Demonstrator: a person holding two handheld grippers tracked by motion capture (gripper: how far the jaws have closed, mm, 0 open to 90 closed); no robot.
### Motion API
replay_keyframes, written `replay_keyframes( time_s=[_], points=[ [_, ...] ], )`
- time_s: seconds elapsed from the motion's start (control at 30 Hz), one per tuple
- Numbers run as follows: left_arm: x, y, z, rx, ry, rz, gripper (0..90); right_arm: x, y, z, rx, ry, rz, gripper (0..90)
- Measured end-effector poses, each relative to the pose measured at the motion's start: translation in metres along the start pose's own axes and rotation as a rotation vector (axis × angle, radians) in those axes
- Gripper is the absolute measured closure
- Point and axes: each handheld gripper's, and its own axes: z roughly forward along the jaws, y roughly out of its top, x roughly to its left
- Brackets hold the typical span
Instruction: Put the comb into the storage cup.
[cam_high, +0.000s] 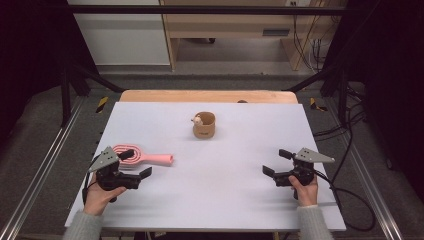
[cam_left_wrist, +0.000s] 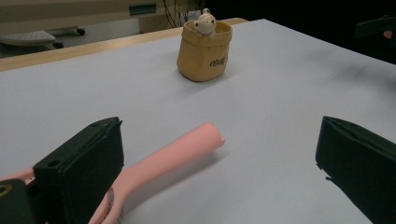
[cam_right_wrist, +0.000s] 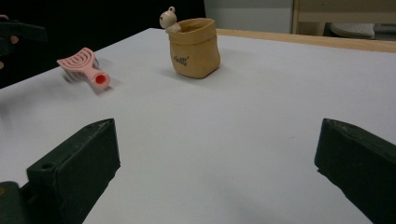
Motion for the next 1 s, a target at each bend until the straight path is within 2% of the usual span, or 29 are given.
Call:
replay_keyframes(
  time_s=[0.13,0.63,0.87,1.0],
  points=[
    [0.002,0.005,0.003,0.020,0.004,0.004,1.1,0.000,0.000,0.000,0.002,-0.003,-0.001,0.4],
    [0.010,0.023,0.008,0.038,0.024,-0.004,4.4,0.000,0.000,0.000,0.003,-0.004,-0.002,0.4],
    [0.014,0.027,0.018,0.060,0.064,-0.019,6.8,0.000,0.000,0.000,0.002,-0.005,-0.003,0.4],
    [0.015,0.026,0.025,0.076,0.077,-0.013,11.7,0.000,0.000,0.000,0.004,-0.005,-0.003,0.4]
  ],
)
